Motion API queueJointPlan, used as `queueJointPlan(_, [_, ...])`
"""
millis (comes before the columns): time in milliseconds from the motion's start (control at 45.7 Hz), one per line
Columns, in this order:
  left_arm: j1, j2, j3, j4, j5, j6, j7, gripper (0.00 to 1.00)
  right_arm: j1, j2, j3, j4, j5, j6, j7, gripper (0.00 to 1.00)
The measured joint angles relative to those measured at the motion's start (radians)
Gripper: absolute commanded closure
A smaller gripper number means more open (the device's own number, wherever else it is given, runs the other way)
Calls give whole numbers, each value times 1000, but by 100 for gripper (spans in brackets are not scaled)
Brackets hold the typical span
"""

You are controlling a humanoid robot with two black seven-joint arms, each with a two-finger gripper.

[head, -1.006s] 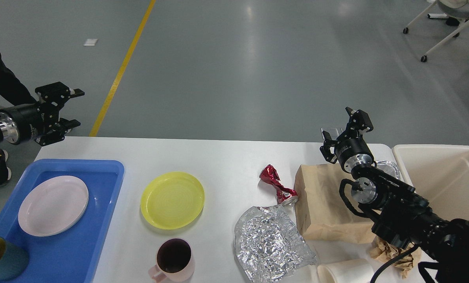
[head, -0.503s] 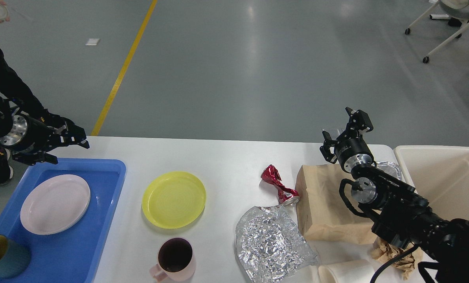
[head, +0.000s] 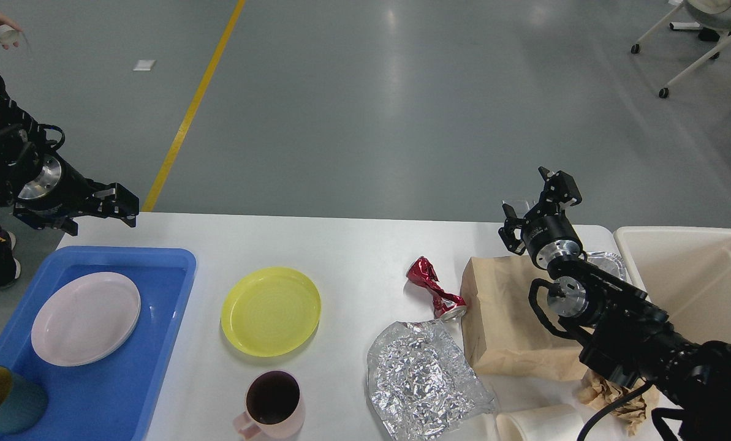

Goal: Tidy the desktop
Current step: 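Move the left gripper over the pink mug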

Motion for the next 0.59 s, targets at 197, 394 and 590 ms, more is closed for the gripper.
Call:
queueJointPlan(197, [-129, 12, 115, -225, 0, 0, -1, 4, 0, 0, 0, 0, 0, 0, 0, 0])
queueJointPlan(394, [-271, 7, 212, -389, -1, 0, -2, 4, 0, 0, 0, 0, 0, -1, 0, 0])
queueJointPlan(590, [-409, -2, 235, -544, -2, 0, -3, 4, 0, 0, 0, 0, 0, -1, 1, 0])
